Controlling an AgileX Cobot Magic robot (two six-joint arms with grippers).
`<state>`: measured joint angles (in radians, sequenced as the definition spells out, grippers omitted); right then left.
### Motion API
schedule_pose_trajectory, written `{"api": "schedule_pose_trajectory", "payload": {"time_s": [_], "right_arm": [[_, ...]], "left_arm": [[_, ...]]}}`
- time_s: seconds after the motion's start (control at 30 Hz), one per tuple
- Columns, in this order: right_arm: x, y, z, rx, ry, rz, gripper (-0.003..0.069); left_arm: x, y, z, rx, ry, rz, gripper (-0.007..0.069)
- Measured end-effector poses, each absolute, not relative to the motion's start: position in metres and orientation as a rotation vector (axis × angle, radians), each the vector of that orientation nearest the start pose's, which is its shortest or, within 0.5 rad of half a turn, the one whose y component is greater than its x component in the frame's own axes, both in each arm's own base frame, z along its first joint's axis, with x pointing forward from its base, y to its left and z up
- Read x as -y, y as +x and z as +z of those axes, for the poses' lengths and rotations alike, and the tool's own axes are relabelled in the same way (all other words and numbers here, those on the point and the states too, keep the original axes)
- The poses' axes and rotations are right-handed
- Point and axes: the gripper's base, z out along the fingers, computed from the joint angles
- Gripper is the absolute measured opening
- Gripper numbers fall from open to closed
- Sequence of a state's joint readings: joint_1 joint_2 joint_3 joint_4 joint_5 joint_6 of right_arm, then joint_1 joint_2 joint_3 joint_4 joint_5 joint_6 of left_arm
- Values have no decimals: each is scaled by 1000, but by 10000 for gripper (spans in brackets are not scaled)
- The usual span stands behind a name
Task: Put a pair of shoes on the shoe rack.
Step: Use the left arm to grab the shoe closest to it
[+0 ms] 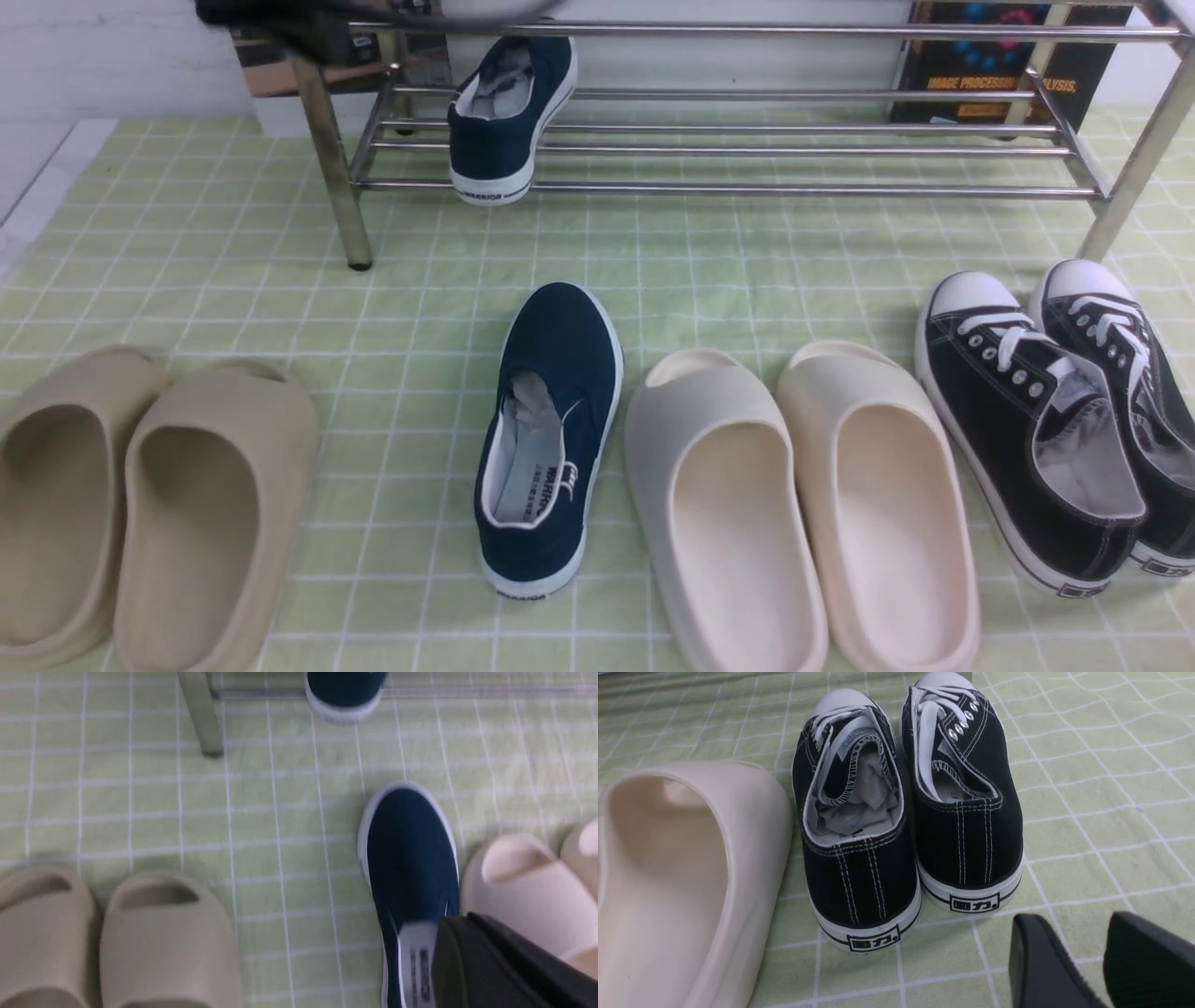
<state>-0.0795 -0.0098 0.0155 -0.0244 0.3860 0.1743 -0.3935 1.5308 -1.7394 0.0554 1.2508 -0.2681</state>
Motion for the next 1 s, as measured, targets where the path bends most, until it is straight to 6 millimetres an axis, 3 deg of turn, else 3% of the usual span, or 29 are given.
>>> {"api": "schedule_pose_trajectory", "payload": {"time_s": [0.03, 0.07, 0.23, 0.33, 0.47, 0.6, 0.73, 0.77, 0.83, 1.0], "right_arm": [[5, 52, 174, -1862, 223, 41, 246], [5, 52, 174, -1862, 223, 41, 246], [5, 52, 174, -1862, 223, 41, 246], [5, 52, 174, -1862, 223, 41, 246], [5, 52, 174, -1862, 223, 41, 246], [5, 52, 174, -1862, 223, 41, 246], [5, 52, 174, -1862, 223, 41, 246], [5, 52, 174, -1862, 223, 41, 246], [5, 52, 174, -1862, 223, 41, 246], [5, 52, 174, -1862, 223, 41, 246]], "left_arm": [[117, 291, 422, -2544, 168, -188, -13], [126, 276, 397, -2628, 225, -173, -13], [140, 255, 311, -2830, 275, -143, -13], [142, 250, 278, -2883, 245, -178, -13], [147, 255, 259, -2903, 222, -210, -2], [153, 264, 248, -2883, 205, -243, 57], [158, 271, 239, -2867, 178, -265, 154], [161, 277, 232, -2856, 145, -275, 227], [163, 282, 226, -2842, 112, -286, 288], [169, 292, 208, -2838, 72, -291, 355]]}}
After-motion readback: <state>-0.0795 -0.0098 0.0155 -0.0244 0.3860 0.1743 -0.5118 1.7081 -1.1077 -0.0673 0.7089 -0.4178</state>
